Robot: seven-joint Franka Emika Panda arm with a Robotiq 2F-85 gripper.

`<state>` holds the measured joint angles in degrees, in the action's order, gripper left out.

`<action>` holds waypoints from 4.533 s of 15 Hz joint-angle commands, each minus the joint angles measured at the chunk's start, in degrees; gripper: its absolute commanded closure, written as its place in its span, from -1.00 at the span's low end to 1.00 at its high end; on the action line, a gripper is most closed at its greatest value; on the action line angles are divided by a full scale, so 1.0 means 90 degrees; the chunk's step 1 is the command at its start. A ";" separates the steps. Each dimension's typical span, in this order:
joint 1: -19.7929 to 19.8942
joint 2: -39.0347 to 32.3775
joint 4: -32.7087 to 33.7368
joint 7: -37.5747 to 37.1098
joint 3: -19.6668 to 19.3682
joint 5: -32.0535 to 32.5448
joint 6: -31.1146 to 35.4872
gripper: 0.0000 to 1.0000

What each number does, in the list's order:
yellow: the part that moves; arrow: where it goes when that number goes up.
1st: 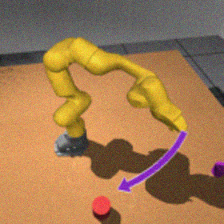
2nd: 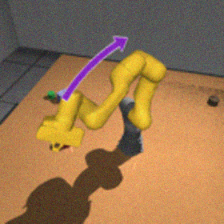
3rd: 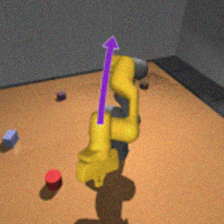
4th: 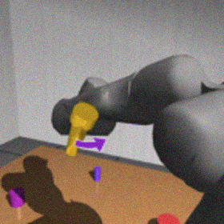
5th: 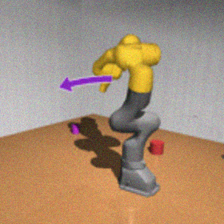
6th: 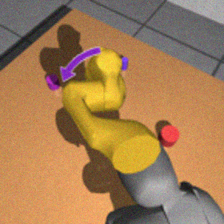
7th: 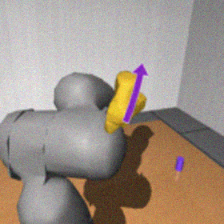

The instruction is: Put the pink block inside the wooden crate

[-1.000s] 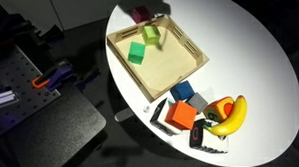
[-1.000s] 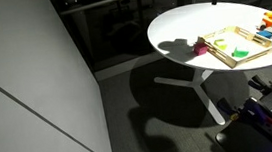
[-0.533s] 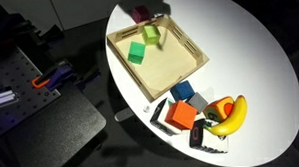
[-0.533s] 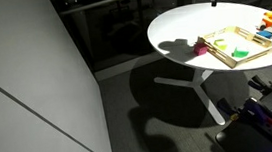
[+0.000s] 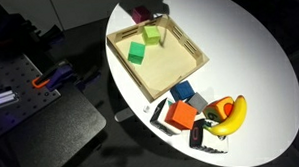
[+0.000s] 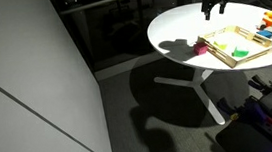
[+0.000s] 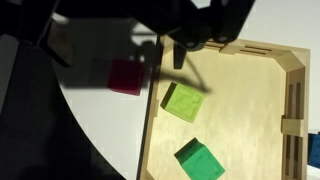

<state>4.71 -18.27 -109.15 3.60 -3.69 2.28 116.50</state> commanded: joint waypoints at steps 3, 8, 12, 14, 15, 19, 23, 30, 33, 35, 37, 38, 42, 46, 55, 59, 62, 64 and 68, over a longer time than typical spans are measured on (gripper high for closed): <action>-0.0201 -0.0612 0.0324 -0.0128 0.0056 0.0182 0.0256 -1.00; -0.0398 -0.0991 0.0364 -0.0521 -0.0030 0.0492 0.0510 -1.00; -0.0480 -0.1319 0.0477 -0.0734 -0.0034 0.0651 0.0551 -1.00; -0.0534 -0.1494 0.0567 -0.0816 -0.0038 0.0695 0.0551 -1.00; -0.0570 -0.1584 0.0617 -0.0889 -0.0052 0.0739 0.0562 -1.00; -0.0679 -0.1893 0.0773 -0.1062 -0.0084 0.0836 0.0567 -1.00; -0.0761 -0.2118 0.0886 -0.1169 -0.0115 0.0943 0.0551 -1.00; -0.0855 -0.2334 0.1003 -0.1199 -0.0199 0.1043 0.0560 -1.00; -0.0856 -0.2391 0.1036 -0.1179 -0.0196 0.1062 0.0591 -1.00; -0.0855 -0.2426 0.1051 -0.1171 -0.0191 0.1073 0.0598 -1.00; -0.0844 -0.2452 0.1060 -0.1153 -0.0180 0.1058 0.0609 -1.00; -0.0838 -0.2467 0.1062 -0.1144 -0.0177 0.1051 0.0617 -1.00; -0.0834 -0.2539 0.1083 -0.1137 -0.0172 0.1034 0.0627 -1.00; -0.0832 -0.2614 0.1131 -0.1143 -0.0175 0.1017 0.0590 -0.32; -0.0815 -0.2101 0.0966 -0.1146 -0.0211 0.0999 0.0447 0.34; -0.0783 -0.1696 0.0828 -0.1193 -0.0269 0.1003 0.0420 0.35; -0.0750 -0.1439 0.0719 -0.1271 -0.0335 0.1000 0.0345 0.35; -0.0698 -0.1301 0.0611 -0.1323 -0.0375 0.0967 0.0205 0.35; -0.0502 -0.1059 0.0301 -0.1253 -0.0378 0.0865 -0.0105 0.35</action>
<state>-1.15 -31.16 -102.87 -7.08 -7.28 10.47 117.10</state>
